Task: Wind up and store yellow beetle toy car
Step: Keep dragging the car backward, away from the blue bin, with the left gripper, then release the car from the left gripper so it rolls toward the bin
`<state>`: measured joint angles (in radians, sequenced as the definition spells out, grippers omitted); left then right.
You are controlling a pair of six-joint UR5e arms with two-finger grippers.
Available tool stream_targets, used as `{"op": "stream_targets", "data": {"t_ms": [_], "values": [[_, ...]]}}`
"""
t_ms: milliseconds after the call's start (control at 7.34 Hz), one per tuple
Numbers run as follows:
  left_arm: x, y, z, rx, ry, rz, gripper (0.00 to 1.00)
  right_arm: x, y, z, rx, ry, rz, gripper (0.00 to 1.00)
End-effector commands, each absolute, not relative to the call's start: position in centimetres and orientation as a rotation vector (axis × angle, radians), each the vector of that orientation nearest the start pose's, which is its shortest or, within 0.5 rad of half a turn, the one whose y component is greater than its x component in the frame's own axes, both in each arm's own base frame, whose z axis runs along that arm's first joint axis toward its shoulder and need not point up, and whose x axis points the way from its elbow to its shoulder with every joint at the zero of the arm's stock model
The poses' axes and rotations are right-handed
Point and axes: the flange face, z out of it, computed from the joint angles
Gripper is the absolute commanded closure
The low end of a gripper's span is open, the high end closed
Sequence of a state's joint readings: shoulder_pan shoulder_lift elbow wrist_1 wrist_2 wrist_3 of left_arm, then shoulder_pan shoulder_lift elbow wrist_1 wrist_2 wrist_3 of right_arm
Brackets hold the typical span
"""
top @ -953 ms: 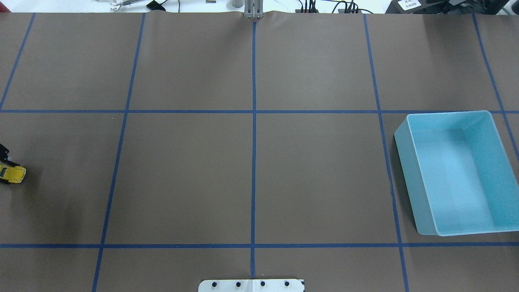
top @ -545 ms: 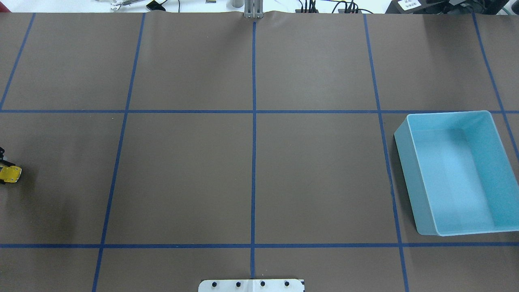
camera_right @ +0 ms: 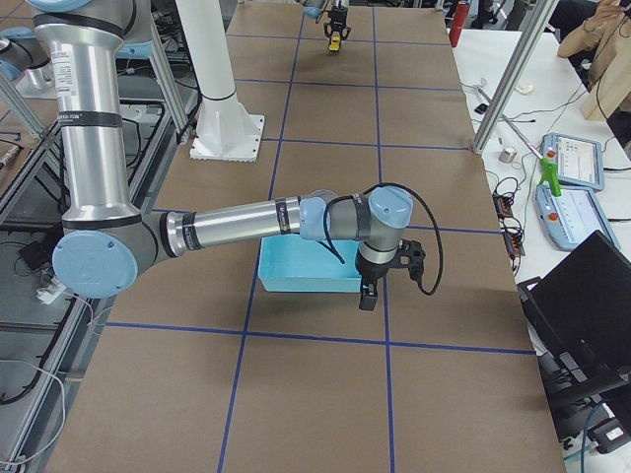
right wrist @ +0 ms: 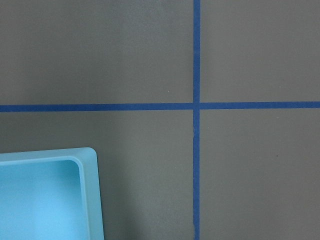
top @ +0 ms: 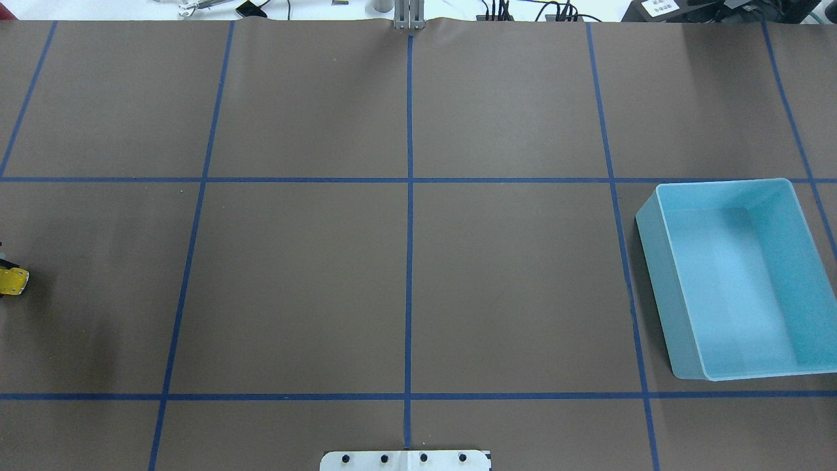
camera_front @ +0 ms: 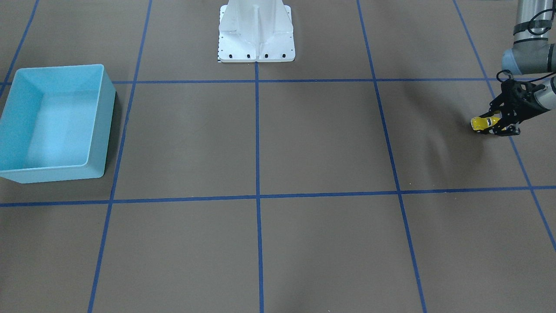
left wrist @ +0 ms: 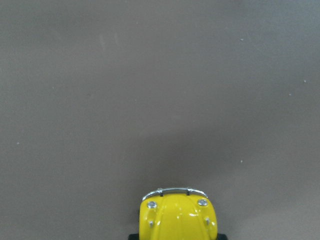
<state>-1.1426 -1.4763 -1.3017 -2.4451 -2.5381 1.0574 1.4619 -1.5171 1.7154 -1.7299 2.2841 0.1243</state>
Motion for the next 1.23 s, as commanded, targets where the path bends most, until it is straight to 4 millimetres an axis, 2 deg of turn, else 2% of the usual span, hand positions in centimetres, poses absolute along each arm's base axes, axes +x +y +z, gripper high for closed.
{"op": "stream_targets", "data": {"t_ms": [0, 136, 272, 817, 1089], "values": [[12.8, -42.1, 73.5, 0.815, 0.849, 1.547, 0.01, 1.2, -51.4, 58.0, -0.045, -0.713, 0.000, 0.00], [11.7, -41.8, 74.8, 0.799, 0.876, 1.515, 0.00, 1.2, -51.4, 58.0, -0.044, -0.713, 0.000, 0.00], [11.3, -41.8, 75.0, 0.797, 0.879, 1.501, 0.00, 1.2, -51.4, 58.0, -0.044, -0.713, 0.000, 0.00], [10.1, -42.1, 74.9, 0.810, 0.882, 1.472, 0.00, 1.2, -51.5, 58.0, -0.044, -0.713, 0.000, 0.00], [9.3, -42.8, 73.8, 0.785, 0.896, 1.372, 0.00, 1.2, -51.5, 58.0, -0.044, -0.713, 0.000, 0.00]]}}
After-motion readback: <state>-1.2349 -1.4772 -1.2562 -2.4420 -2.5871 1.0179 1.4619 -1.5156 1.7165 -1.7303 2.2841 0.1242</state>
